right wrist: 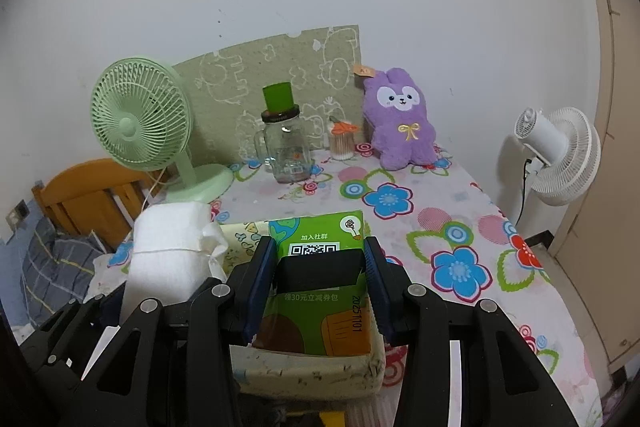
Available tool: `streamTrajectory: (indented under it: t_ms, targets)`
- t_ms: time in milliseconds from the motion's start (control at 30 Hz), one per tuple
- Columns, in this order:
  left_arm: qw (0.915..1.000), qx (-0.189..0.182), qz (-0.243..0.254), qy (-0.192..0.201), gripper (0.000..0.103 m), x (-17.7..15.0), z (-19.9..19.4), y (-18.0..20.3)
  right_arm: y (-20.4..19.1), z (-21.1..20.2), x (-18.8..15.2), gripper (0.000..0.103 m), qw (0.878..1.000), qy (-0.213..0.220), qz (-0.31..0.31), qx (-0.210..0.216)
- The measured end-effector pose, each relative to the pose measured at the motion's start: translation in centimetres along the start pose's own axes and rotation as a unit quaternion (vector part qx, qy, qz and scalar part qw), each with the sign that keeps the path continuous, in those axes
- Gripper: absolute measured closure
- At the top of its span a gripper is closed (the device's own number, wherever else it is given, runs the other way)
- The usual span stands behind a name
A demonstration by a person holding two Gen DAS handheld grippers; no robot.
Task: Organize soft objects
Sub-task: 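Carry the white cloth into the fabric box with the left gripper while the right carries the green box, then open the left gripper on the cloth while the right lowers the green box inside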
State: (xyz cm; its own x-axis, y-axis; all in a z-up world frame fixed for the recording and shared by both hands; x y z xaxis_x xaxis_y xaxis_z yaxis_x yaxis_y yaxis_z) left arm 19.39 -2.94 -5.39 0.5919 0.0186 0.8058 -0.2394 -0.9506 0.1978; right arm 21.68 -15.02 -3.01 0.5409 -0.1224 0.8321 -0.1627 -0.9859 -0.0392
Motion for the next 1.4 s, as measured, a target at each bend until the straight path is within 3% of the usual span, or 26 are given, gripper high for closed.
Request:
streamTrajectory:
  t_ms: [167, 267, 867, 967, 1033, 1100, 1400]
  targets:
    - [0.9995, -0.015, -0.012, -0.025, 0.037, -0.3, 1.6, -0.7, -0.5, 1.4, -0.1, 0.056, 1.000, -0.003, -0.001, 0.009]
    - [0.9987, -0.017, -0.015, -0.046, 0.015, -0.5, 2.8, -1.0, -0.8, 2.4, -0.2, 0.056, 1.000, -0.010, -0.003, 0.007]
    - [0.9967, 0.002, -0.018, -0.079, 0.013, -0.7, 5.2, -2.3, -2.2, 6.5, -0.1, 0.054, 0.999, -0.028, -0.015, 0.010]
    - [0.9968, 0.006, -0.013, -0.079, 0.013, -0.8, 5.3, -2.1, -2.4, 6.8, -0.2, 0.046, 0.999, -0.035, -0.021, 0.017]
    - [0.9969, 0.009, -0.011, -0.077, 0.013, -0.7, 5.2, -2.0, -2.3, 6.7, -0.2, 0.026, 0.999, -0.032, -0.023, 0.012]
    - [0.9972, 0.008, -0.009, -0.074, 0.013, -0.6, 5.0, -1.8, -2.3, 6.1, -0.1, 0.016, 0.999, -0.023, -0.026, 0.003]
    - [0.9984, 0.017, -0.005, -0.054, 0.012, -0.3, 3.1, -1.1, -1.7, 3.9, 0.4, 0.012, 1.000, -0.008, -0.023, 0.001]
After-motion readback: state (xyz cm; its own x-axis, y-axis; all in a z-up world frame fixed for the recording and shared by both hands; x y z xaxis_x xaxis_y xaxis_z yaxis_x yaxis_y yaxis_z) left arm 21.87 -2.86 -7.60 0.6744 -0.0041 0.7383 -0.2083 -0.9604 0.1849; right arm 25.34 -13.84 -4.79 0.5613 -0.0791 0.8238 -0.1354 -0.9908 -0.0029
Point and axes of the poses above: each gripper's, at about its wrist camera, not at the fingertips, and z roughly the way its jaws point, y to its right, x to its top, the point moved 3 cm from there along z, roughly the way its jaws point, and after that the axes turned 13 degrees about -x, right-handed, at the moved point
